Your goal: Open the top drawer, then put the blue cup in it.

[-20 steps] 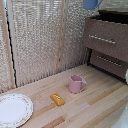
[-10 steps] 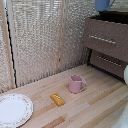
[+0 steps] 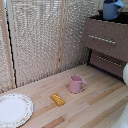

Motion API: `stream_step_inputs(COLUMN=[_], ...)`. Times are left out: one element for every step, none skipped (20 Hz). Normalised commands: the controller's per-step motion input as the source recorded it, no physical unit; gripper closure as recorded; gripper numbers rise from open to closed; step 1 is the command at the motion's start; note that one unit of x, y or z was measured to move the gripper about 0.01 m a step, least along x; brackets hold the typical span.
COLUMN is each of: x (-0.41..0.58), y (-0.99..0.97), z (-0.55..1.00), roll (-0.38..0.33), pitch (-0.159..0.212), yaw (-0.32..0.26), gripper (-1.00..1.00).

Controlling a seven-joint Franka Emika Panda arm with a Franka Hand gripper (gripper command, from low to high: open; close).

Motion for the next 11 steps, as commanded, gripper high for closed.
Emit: stream_step_inputs(x=[0.077,0.149,0.163,0.251,0.291,0.309,0.311,0.326,0.306,0.340,0.266], y=[-0.07,-0.12,-0.09,-0.01,-0.01,-0.02,0.00,0.00,0.00,0.03,0.00], z=[0.53,0.73,0.87,1.00,1.00,1.00,1.00,1.00,1.00,0.99,0.62], roll=[0.007,0.026,0.040,0.040,0.006,0.010,0.000,0.010,0.021,0.030,0.075], pitch=[0.004,0.021,0.006,0.015,0.000,0.000,0.000,0.000,0.009,0.034,0.062], yaw=[0.000,0.000,-0.024,0.000,-0.032,-0.009,-0.023,-0.047,-0.077,-0.076,-0.062], gripper=[-1.00,-1.00,-1.00,-1.00,-1.00,-1.00,-1.00,-1.00,-1.00,-1.00,-1.00])
